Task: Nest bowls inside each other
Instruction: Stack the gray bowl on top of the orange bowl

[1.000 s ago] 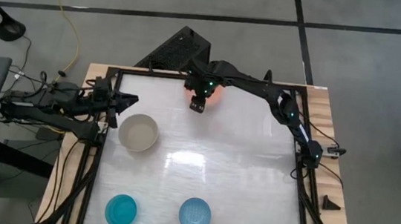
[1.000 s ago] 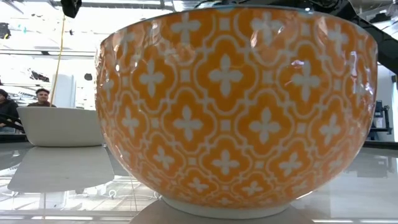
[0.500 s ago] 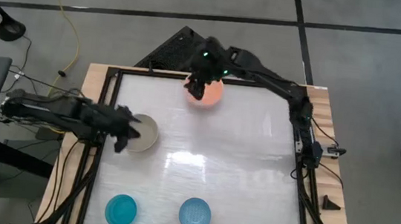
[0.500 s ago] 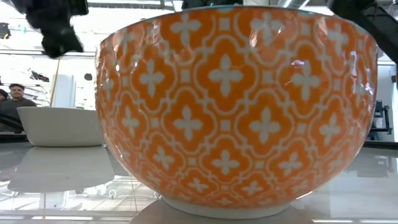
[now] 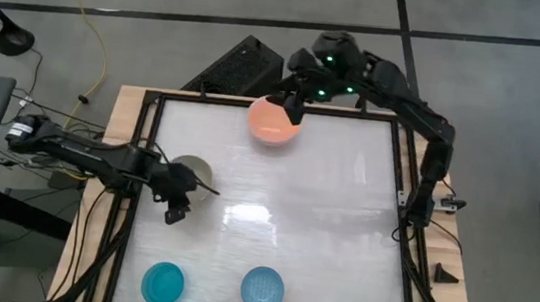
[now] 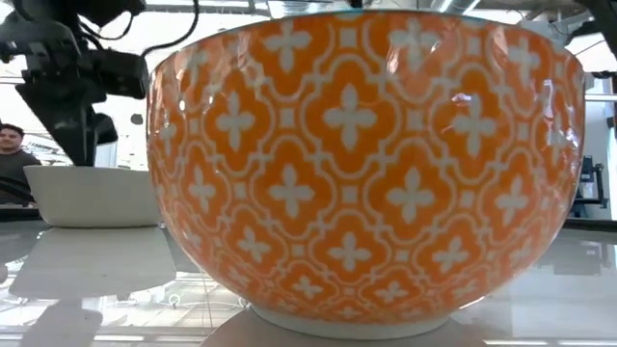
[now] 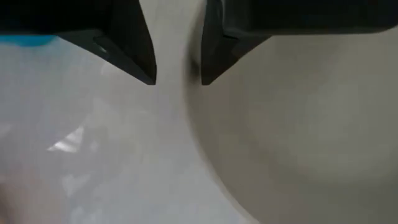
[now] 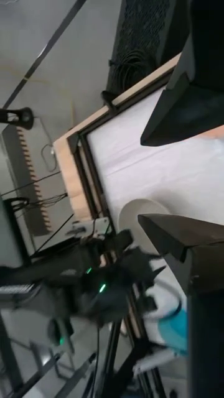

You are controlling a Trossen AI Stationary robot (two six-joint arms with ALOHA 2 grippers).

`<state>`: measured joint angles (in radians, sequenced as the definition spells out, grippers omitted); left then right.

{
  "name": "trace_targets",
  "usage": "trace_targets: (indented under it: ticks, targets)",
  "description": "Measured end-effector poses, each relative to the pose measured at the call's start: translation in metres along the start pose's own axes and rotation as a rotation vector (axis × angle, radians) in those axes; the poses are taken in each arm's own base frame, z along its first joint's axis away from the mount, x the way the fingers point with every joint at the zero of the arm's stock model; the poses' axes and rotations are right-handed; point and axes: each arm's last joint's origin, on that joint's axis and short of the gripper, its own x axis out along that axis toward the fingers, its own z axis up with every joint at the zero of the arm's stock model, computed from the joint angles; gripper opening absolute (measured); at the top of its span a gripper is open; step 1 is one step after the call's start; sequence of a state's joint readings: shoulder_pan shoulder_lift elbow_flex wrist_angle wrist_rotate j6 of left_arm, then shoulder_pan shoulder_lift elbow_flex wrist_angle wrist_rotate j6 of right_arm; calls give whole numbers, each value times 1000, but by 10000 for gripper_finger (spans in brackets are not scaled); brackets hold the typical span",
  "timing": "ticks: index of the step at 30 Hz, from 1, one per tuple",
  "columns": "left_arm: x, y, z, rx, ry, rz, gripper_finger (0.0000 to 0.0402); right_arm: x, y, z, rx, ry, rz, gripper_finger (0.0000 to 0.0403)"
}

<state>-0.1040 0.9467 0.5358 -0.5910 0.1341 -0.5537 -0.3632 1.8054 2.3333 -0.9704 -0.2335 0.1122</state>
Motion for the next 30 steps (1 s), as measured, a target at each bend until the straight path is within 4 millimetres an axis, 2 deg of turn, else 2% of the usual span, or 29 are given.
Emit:
trace_targets:
  ticks: [6, 10, 12, 14, 18, 22, 24, 30]
  targets:
    - [26, 4, 5, 1, 52, 117, 118, -22, 15, 0, 2, -10, -16, 224]
    - [40, 4, 10, 53, 61, 125, 65, -32, 26, -2, -4, -1, -17, 224]
    - [43, 2, 16, 73, 10, 104, 26, -35, 30, -3, -9, 9, -24, 224]
    - [42, 0, 26, 69, -71, 68, 16, -36, 34, -5, -13, 23, -29, 224]
    - [22, -6, 55, 68, -290, -29, 4, -35, 41, -10, -3, 61, -17, 224]
    - [-5, 0, 87, 75, -518, -56, 1, -34, 51, -16, -14, 110, -9, 224]
    - [-21, 3, 103, 97, -616, -36, 1, -34, 57, -19, -24, 123, -12, 224]
    - [-51, 24, 137, 142, -722, 104, 1, -44, 74, -25, -33, 147, -28, 224]
